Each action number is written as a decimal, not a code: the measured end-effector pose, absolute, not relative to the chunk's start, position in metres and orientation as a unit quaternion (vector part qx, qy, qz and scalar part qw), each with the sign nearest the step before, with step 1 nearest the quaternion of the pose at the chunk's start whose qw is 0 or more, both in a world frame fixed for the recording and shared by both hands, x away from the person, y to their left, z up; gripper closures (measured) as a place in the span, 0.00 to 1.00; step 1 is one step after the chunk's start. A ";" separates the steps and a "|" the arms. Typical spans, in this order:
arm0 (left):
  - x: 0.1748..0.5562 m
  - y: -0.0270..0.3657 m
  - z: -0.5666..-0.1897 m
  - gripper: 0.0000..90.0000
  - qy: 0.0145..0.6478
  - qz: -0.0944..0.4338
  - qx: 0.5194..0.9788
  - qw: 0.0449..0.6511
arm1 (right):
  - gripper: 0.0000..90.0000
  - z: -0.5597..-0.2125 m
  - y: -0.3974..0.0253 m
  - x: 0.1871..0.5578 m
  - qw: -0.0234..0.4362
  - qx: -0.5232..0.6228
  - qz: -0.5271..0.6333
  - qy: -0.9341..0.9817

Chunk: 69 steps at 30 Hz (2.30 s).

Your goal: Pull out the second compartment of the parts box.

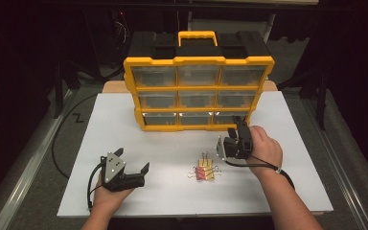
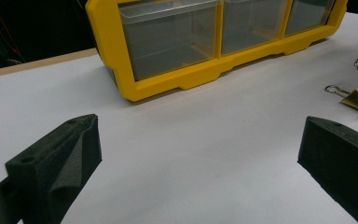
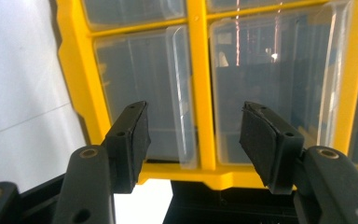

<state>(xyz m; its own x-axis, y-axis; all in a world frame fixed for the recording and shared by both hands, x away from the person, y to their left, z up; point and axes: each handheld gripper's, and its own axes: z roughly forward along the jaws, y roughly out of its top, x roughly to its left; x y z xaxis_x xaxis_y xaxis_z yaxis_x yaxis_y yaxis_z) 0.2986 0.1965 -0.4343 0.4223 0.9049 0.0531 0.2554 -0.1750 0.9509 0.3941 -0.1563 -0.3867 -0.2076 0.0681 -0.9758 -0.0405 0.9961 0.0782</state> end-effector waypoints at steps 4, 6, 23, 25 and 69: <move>0.299 0.196 -0.435 0.00 0.419 0.331 0.690 0.488 | 0.49 -0.380 -0.152 0.395 0.633 0.010 0.046 0.773; 0.300 0.196 -0.436 0.00 0.422 0.329 0.694 0.482 | 0.49 -0.376 -0.149 0.396 0.637 0.005 0.050 0.770; 0.298 0.196 -0.434 0.00 0.418 0.337 0.689 0.487 | 0.49 -0.344 -0.130 0.399 0.658 -0.009 0.060 0.750; 0.298 0.196 -0.434 0.00 0.417 0.339 0.689 0.487 | 0.49 -0.343 -0.128 0.400 0.658 -0.007 0.061 0.751; 0.296 0.195 -0.434 0.00 0.407 0.332 0.693 0.495 | 0.66 -0.264 -0.075 0.417 0.696 -0.026 0.090 0.712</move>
